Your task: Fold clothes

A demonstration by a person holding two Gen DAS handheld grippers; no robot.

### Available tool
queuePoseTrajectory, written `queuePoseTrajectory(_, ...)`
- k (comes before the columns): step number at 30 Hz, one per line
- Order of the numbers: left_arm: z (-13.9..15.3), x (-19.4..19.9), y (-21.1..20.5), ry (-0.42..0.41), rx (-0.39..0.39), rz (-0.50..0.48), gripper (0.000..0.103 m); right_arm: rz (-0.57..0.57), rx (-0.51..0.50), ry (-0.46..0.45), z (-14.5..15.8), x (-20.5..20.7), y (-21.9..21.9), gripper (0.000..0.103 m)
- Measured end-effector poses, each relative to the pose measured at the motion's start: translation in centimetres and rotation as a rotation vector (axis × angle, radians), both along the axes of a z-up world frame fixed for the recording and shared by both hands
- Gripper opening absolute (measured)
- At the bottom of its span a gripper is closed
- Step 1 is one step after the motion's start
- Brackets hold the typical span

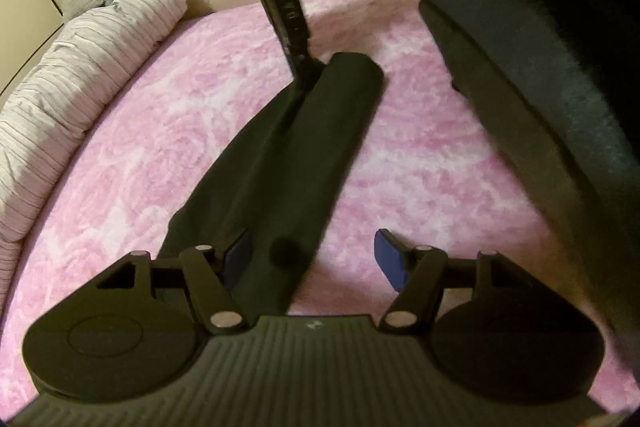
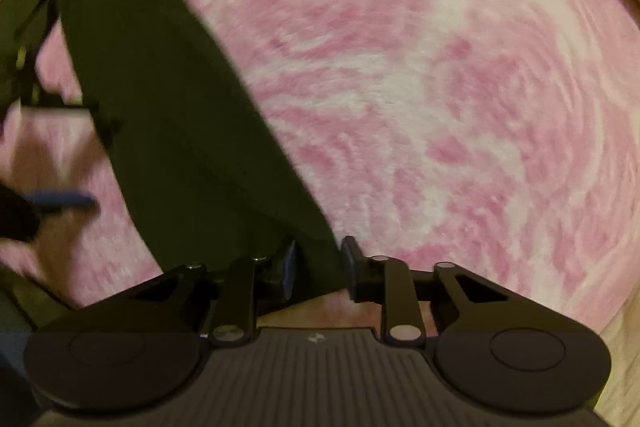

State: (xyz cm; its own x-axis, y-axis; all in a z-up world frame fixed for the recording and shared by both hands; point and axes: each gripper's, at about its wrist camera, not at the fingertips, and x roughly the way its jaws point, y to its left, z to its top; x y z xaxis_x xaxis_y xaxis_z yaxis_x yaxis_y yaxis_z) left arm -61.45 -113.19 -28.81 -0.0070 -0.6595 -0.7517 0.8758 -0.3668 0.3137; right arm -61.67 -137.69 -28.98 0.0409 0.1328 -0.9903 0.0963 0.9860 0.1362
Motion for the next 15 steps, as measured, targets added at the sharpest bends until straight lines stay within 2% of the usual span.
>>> queuePoseTrajectory(3, 0.4, 0.4, 0.3, 0.022, 0.005, 0.009, 0.066, -0.068, 0.024, 0.000, 0.0, -0.2, -1.0, 0.020)
queuePoseTrajectory(5, 0.6, 0.6, 0.4, 0.037, 0.008, 0.015, 0.066, -0.105, 0.021, 0.008, 0.1, -0.4, -1.2, 0.006)
queuePoseTrajectory(9, 1.1, 1.1, 0.8, 0.067, 0.014, 0.028, 0.068, -0.097, 0.016, 0.010, 2.5, 0.4, 0.0, 0.004)
queuePoseTrajectory(15, 5.4, 4.7, 0.8, 0.287, -0.069, 0.202, 0.077, -0.172, 0.071, -0.062, 9.5, 3.1, 1.8, 0.004)
